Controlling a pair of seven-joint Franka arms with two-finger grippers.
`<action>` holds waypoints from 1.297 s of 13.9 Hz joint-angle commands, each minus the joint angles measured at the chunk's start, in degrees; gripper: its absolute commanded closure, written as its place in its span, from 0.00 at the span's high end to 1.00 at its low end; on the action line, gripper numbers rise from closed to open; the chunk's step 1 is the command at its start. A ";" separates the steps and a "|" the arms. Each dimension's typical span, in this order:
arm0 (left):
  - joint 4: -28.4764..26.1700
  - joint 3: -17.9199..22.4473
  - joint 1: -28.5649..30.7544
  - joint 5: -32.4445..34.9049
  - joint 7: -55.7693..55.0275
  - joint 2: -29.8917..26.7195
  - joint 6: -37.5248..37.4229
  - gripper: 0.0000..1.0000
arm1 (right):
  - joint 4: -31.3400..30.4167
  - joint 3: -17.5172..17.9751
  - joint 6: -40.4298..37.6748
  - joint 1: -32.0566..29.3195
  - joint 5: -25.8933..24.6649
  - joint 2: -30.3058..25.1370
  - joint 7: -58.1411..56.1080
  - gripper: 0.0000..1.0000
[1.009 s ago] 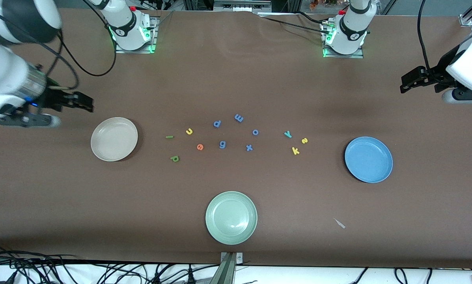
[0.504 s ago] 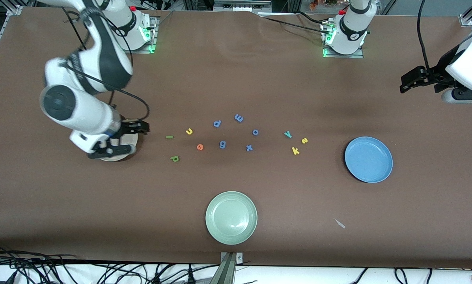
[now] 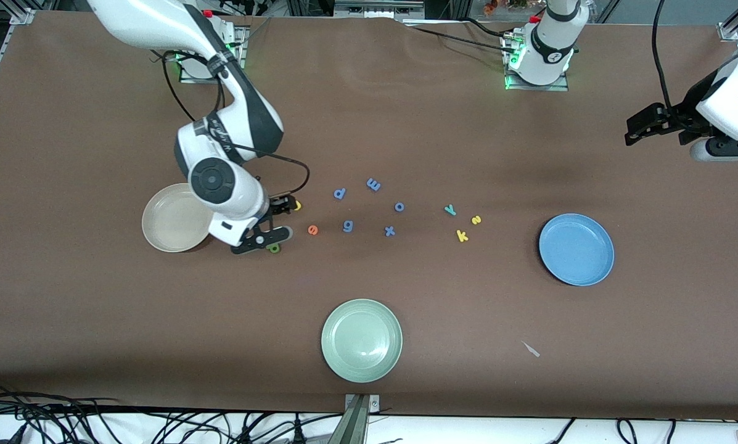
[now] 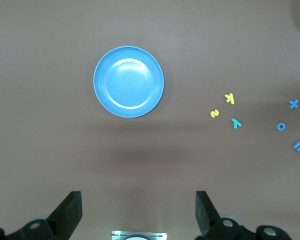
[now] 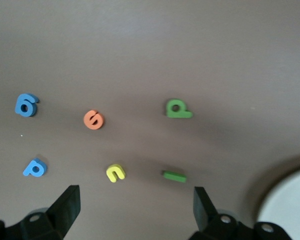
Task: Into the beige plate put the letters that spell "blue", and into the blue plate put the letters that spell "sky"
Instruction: 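Reach the right gripper over the yellow foam u letter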
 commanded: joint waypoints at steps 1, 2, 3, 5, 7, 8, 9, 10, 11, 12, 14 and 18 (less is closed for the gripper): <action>1.49 -0.07 -0.07 0.63 0.58 0.68 -0.85 1.00 | -7.36 1.15 7.99 -0.04 -0.31 -2.07 -0.16 1.00; 1.49 -0.07 -0.07 0.63 0.58 0.68 -0.85 1.00 | -10.25 1.41 11.76 -0.04 -0.31 -2.68 -0.42 1.00; 1.49 -0.07 -0.07 0.54 0.58 0.68 -0.85 1.00 | -13.68 1.50 16.50 -0.04 -0.31 -3.03 -1.12 1.00; 1.49 -0.07 -0.07 0.54 0.58 0.59 -0.85 1.00 | -18.26 2.81 23.99 -0.04 -0.40 -2.69 -4.18 1.00; 1.49 -0.07 -0.07 0.63 0.58 0.59 -0.85 1.00 | -18.98 3.26 24.46 -0.04 -0.49 -2.42 -8.49 1.00; 1.49 -0.07 -0.07 0.63 0.58 0.68 -0.85 1.00 | -19.59 3.35 24.46 -0.04 -0.49 -2.42 -11.12 1.00; 1.49 -0.07 -0.07 0.63 0.58 0.59 -0.85 1.00 | -19.77 3.35 24.37 -0.04 -0.49 -2.25 -14.02 1.00; 1.49 -0.07 -0.07 0.63 0.58 0.68 -0.85 1.00 | -19.95 3.35 24.46 -0.04 -0.49 -2.07 -17.79 1.00; 1.49 -0.07 -0.07 0.54 0.58 0.68 -0.85 1.00 | -20.04 3.35 24.46 -0.04 -0.49 -1.90 -20.09 1.00; 1.49 -0.07 -0.07 0.54 0.58 0.59 -0.85 1.00 | -20.04 3.35 24.72 -0.04 -0.49 -1.37 -20.90 1.00; 1.49 -0.07 -0.16 0.54 0.50 0.59 -0.85 1.00 | -20.04 3.26 24.98 0.66 -0.58 -1.02 -22.12 1.00; 1.49 -0.16 -0.25 0.54 0.50 0.59 -0.85 1.00 | -20.65 3.35 24.54 0.93 -0.58 -0.67 -25.30 0.98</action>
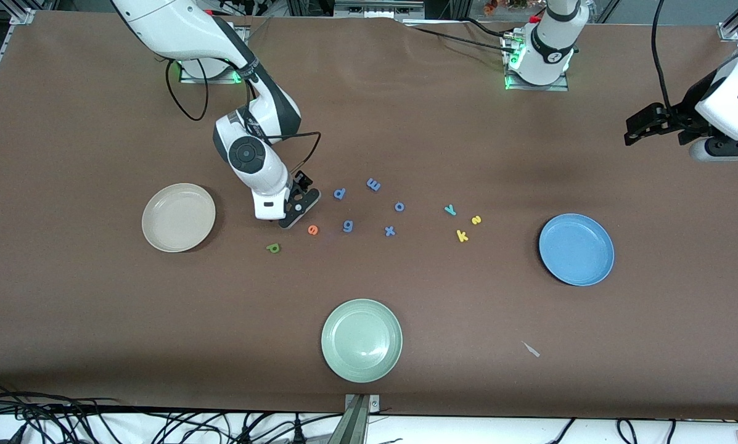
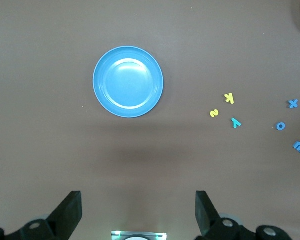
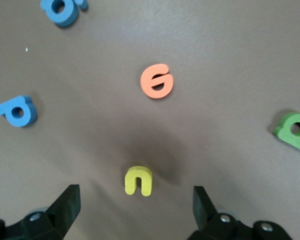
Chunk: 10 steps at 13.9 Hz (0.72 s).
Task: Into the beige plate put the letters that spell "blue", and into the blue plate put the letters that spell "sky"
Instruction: 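Reach the right gripper over the yellow foam u letter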
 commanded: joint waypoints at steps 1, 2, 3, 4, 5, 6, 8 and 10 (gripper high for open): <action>1.49 -0.04 -0.20 0.54 0.50 0.59 -0.84 1.00 | -1.38 0.10 0.93 0.71 -0.38 -0.21 -1.34 0.95; 1.49 -0.04 -0.29 0.54 0.50 0.59 -0.84 1.00 | -1.47 0.10 0.93 0.97 -0.38 -0.13 -1.34 0.92; 1.49 -0.04 -0.29 0.54 0.50 0.59 -0.84 1.00 | -1.47 0.10 0.93 0.97 -0.38 -0.04 -1.34 0.86; 1.49 -0.04 -0.29 0.54 0.58 0.59 -0.84 1.00 | -1.56 0.10 0.93 1.15 -0.47 -0.04 -1.42 0.78; 1.57 -0.04 -0.29 0.54 0.67 0.59 -0.76 1.00 | -1.65 0.10 0.84 1.15 -0.47 -0.04 -1.77 0.72; 1.58 -0.04 -0.38 0.54 0.76 0.68 -0.67 1.00 | -1.99 0.10 0.93 1.15 -0.47 -0.12 -2.12 0.63; 1.66 -0.04 -0.38 0.45 0.85 0.68 -0.58 1.00 | -2.00 0.10 1.19 1.15 -1.69 0.05 -2.13 0.59; 1.49 -0.13 -0.47 0.28 0.76 0.59 -0.58 1.00 | -1.82 0.10 1.37 1.15 -2.23 0.49 -2.13 0.59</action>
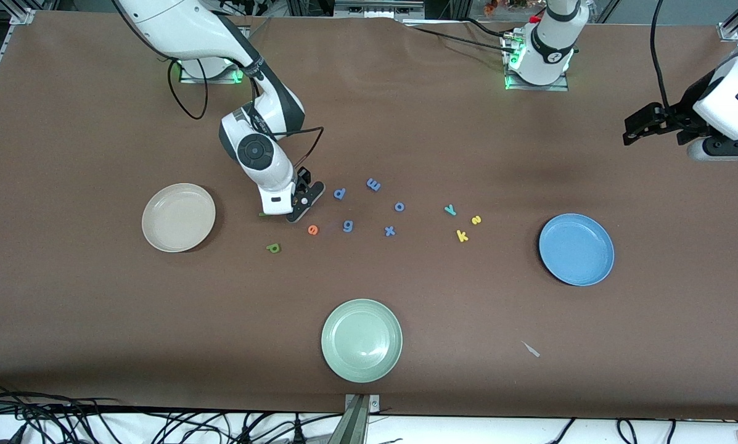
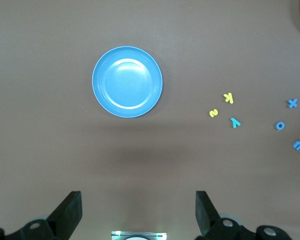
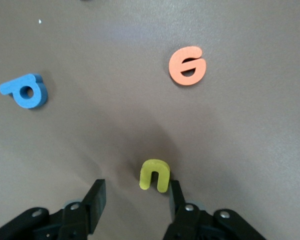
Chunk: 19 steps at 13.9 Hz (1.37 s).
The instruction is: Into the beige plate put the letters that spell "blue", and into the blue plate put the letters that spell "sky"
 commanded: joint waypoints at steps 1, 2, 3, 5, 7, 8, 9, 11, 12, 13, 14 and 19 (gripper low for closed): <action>1.12 -0.33 -0.29 -0.07 0.67 0.68 -0.23 1.00 | -0.29 0.07 1.34 -0.10 -1.08 0.22 -1.03 0.58; 0.59 -1.21 -0.29 -1.64 0.50 0.68 0.29 1.00 | -0.28 -0.01 1.60 -0.10 -1.08 0.39 -1.11 0.58; 0.07 -1.65 -0.29 -3.14 0.50 1.02 1.34 1.00 | -0.28 -0.01 2.21 -0.10 -1.26 0.83 -1.11 0.58; -3.26 -1.66 -0.21 -7.35 0.50 2.17 6.42 1.00 | -0.11 -0.01 3.10 -0.19 -2.22 1.44 -1.11 0.48; -8.35 -1.74 -0.29 -8.86 0.58 2.78 14.24 1.00 | 0.15 -0.01 3.10 -0.45 -3.02 1.45 -1.11 0.38; -9.77 -1.74 -0.73 -8.86 0.58 3.66 17.14 1.00 | 0.16 -0.01 3.19 -0.63 -3.10 1.53 -1.11 0.31; -10.31 -1.74 -1.43 -8.86 0.58 5.23 18.83 1.00 | 0.59 -0.10 3.19 -0.72 -3.02 1.79 -1.11 0.23; -10.40 -1.66 -2.66 -8.60 0.93 10.32 21.99 1.00 | 1.12 -0.19 3.10 -0.80 -3.02 2.23 -1.11 0.13; -10.31 -1.48 -5.10 -7.73 0.85 13.30 23.40 1.00 | 1.56 -0.19 2.92 -0.98 -3.02 2.15 -1.03 0.12; -10.14 -1.22 -6.52 -5.98 0.76 15.60 24.02 1.00 | 2.52 -0.28 2.40 -1.24 -2.93 1.89 -1.11 0.09; -9.96 -1.22 -7.67 -3.88 0.67 17.18 24.12 1.00 | 3.31 -0.28 0.31 -2.11 -2.93 1.36 -1.11 0.09; -9.61 1.24 -12.51 -3.06 1.37 24.49 26.40 1.00 | 6.66 -3.69 -15.07 -5.55 -2.58 -5.05 -1.73 0.09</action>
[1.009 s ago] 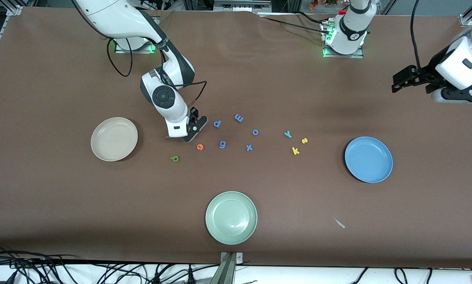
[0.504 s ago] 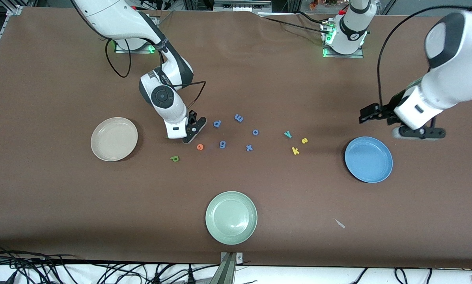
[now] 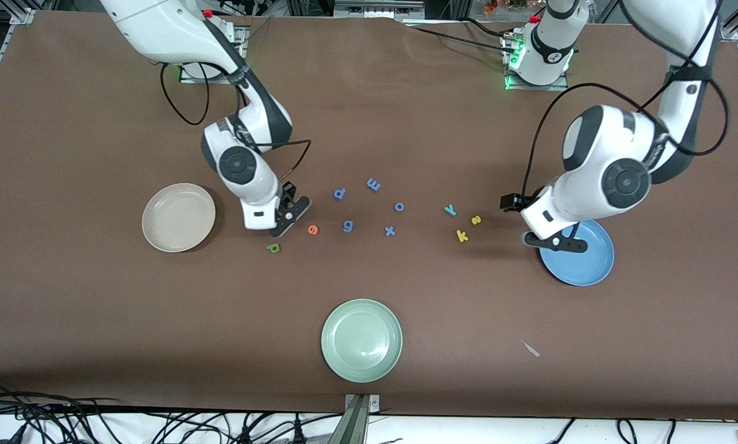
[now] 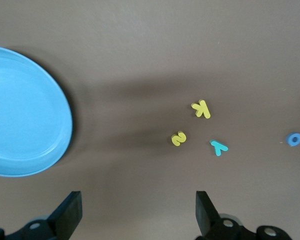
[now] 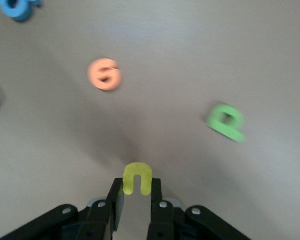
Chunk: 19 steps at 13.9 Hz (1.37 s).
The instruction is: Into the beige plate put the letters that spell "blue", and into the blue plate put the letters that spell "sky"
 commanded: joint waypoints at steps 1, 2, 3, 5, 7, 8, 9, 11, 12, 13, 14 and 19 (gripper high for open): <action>1.54 1.89 -1.97 0.80 1.18 3.50 2.26 1.00 | -0.46 -3.75 -7.23 -0.95 -0.41 -4.16 -2.16 0.09; 0.93 1.81 -2.58 0.53 1.18 4.03 4.62 1.00 | -0.55 -5.77 -8.90 -0.95 -0.41 -4.77 -2.69 0.10; -0.12 1.81 -3.37 0.53 0.92 5.08 8.13 1.00 | -0.63 -8.06 -10.14 -0.95 -0.41 -5.13 -2.87 0.10; -5.90 1.81 -4.87 0.53 0.39 4.91 17.78 1.00 | -0.63 -12.28 -11.56 -0.95 -0.41 -5.40 -2.87 0.11; -10.66 1.72 -4.96 0.44 0.39 4.82 24.13 1.00 | -0.64 -15.62 -11.56 -1.04 -0.33 -5.13 -2.79 0.12; -12.50 1.63 -5.40 0.44 0.39 4.91 26.16 1.00 | -0.55 -16.51 -11.47 -1.47 -0.24 -4.78 -2.79 0.13; -14.70 1.63 -6.36 0.44 0.30 5.00 28.62 1.00 | -0.63 -16.78 -11.30 -2.52 -0.15 -4.34 -2.79 0.25; -18.40 1.63 -7.50 0.44 -0.05 5.00 33.72 0.99 | -0.64 -16.78 -11.21 -3.67 1.07 -4.08 -1.74 1.00; -18.50 1.63 -7.51 0.44 -0.14 5.00 33.91 0.98 | -0.55 -16.78 -11.47 -3.68 2.91 -4.51 -0.77 1.00; -18.50 1.63 -7.60 0.44 -0.66 5.09 33.92 0.98 | -0.46 -16.52 -11.56 -3.59 4.41 -4.95 2.28 1.00; -18.50 1.63 -7.86 0.96 -0.84 5.35 34.09 0.96 | -0.37 -16.08 -11.56 -3.07 4.51 -5.13 5.97 1.00; -18.50 1.63 -9.09 1.15 -0.84 6.23 34.53 0.53 | 4.09 -9.15 -10.06 -1.92 5.04 -2.77 22.39 1.00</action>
